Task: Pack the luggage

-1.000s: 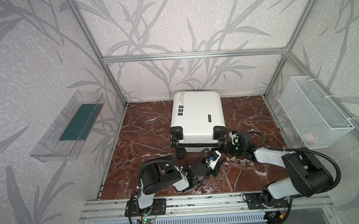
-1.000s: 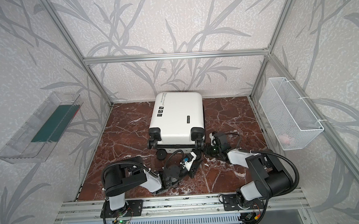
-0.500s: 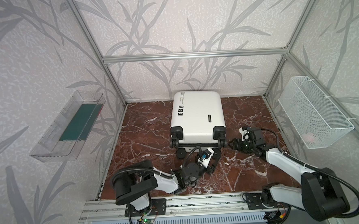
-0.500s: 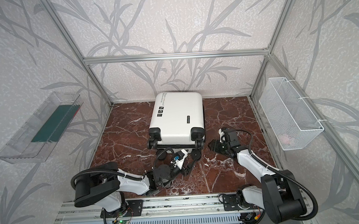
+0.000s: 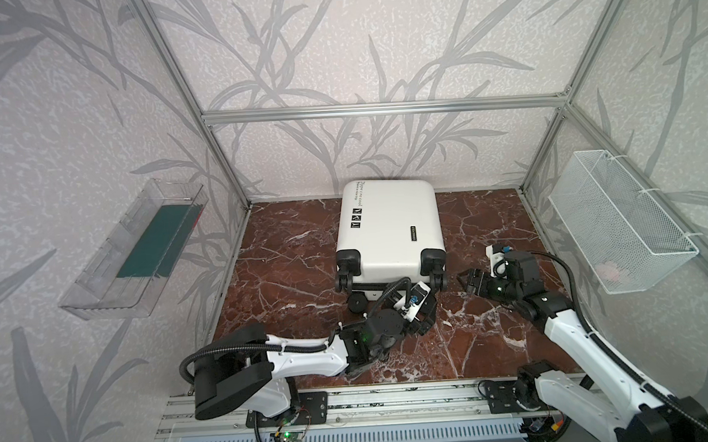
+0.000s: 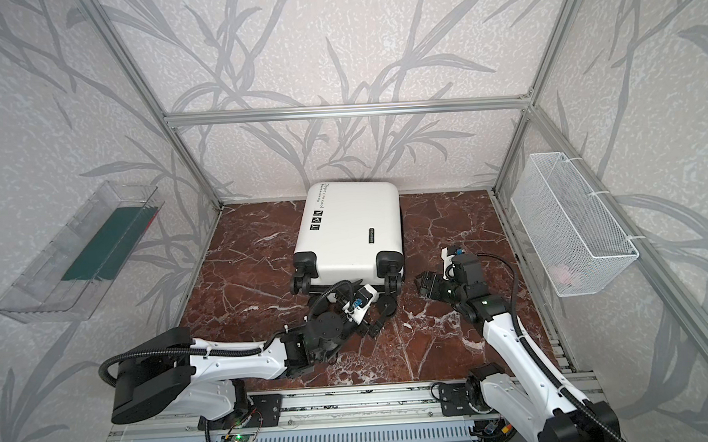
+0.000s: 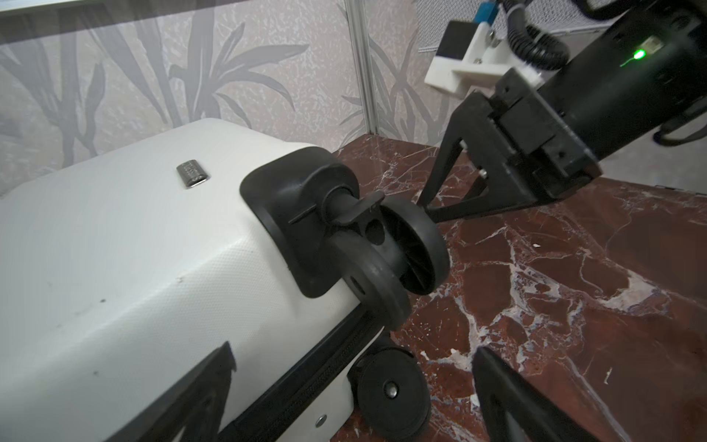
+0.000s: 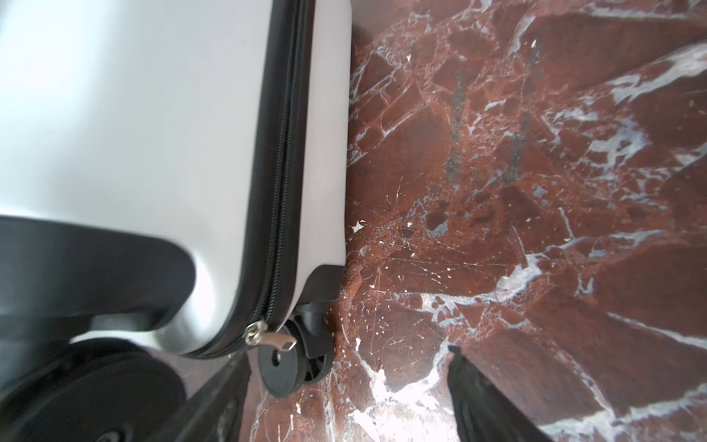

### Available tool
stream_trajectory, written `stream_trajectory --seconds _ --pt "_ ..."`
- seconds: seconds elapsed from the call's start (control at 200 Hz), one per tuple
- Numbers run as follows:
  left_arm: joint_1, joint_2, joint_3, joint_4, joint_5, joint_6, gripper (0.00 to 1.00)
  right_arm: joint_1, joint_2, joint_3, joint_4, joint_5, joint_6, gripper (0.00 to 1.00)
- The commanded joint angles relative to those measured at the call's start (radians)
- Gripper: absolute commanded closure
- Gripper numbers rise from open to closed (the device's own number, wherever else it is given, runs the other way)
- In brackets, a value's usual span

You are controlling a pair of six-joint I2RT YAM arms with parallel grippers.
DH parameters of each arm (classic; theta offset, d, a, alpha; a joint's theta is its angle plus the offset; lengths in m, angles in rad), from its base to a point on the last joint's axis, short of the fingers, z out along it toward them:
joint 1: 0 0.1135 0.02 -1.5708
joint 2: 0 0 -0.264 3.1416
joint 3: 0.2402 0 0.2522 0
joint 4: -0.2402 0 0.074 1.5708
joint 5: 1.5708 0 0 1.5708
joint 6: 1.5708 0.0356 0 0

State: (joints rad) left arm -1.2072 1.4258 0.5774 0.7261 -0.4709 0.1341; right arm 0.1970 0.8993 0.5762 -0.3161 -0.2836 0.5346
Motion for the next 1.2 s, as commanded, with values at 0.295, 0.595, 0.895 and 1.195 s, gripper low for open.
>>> stream_trajectory --seconds 0.295,0.595,0.895,1.195 --pt "0.036 -0.096 0.040 -0.191 -0.096 0.058 0.01 -0.001 -0.034 -0.029 0.031 -0.152 0.094 0.20" --pt "0.041 -0.103 -0.004 -0.148 -0.014 0.026 0.01 0.051 -0.034 -0.077 0.109 -0.118 0.168 0.21" --pt "0.039 -0.047 0.017 -0.123 0.092 0.002 0.01 0.181 0.069 -0.011 0.169 -0.062 0.174 0.22" --pt "0.040 0.062 0.082 -0.046 0.093 0.028 0.01 0.202 0.076 0.022 0.102 -0.021 0.116 0.24"
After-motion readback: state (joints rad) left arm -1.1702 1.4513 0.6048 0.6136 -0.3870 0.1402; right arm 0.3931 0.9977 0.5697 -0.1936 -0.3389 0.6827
